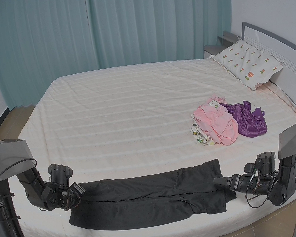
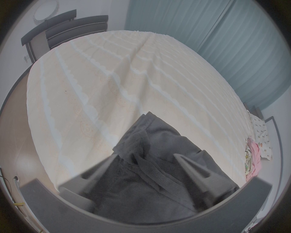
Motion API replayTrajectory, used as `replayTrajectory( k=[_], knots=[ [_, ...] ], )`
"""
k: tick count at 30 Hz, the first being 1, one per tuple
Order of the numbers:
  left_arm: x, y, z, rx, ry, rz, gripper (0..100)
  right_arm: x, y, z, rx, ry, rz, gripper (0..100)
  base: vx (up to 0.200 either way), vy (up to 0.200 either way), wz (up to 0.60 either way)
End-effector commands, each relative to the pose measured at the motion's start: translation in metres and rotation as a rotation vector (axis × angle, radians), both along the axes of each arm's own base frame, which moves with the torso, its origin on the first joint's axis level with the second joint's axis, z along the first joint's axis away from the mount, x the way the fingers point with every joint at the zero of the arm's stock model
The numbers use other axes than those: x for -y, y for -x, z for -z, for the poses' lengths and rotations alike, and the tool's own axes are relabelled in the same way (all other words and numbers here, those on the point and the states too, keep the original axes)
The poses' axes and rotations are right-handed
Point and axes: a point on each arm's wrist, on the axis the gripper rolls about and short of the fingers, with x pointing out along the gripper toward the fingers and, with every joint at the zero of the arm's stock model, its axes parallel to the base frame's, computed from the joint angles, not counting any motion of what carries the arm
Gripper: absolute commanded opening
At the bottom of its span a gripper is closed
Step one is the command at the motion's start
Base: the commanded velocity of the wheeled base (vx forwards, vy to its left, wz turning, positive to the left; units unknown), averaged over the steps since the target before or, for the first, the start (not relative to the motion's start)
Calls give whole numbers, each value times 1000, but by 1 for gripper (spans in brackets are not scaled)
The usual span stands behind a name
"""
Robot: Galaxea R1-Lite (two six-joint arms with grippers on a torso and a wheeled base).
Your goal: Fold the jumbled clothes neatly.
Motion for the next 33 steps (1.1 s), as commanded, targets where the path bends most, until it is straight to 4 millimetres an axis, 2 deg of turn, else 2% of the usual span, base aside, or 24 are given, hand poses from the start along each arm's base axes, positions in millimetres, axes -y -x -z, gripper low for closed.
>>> replayTrajectory(
  k=[1,4,8,12,21,33],
  knots=[
    [0,-3,10,-20,-21,-17,0,-1,1,-2,4,-2,-5,100,0,0,0],
    [-2,-2,10,-21,-32,-30,0,-2,2,-4,6,-3,-5,100,0,0,0],
    [-3,-3,3,11,-21,-48,0,-23,6,-14,5,-31,21,100,0,0,0],
    [-1,-4,-5,76,9,-72,0,-35,8,-8,-31,-26,40,100,0,0,0],
    [-1,-1,-6,72,7,-69,0,-33,7,-2,-77,-11,48,100,0,0,0],
    [-4,-1,-2,57,10,-73,0,-39,-6,14,-118,2,69,100,0,0,0]
  ],
)
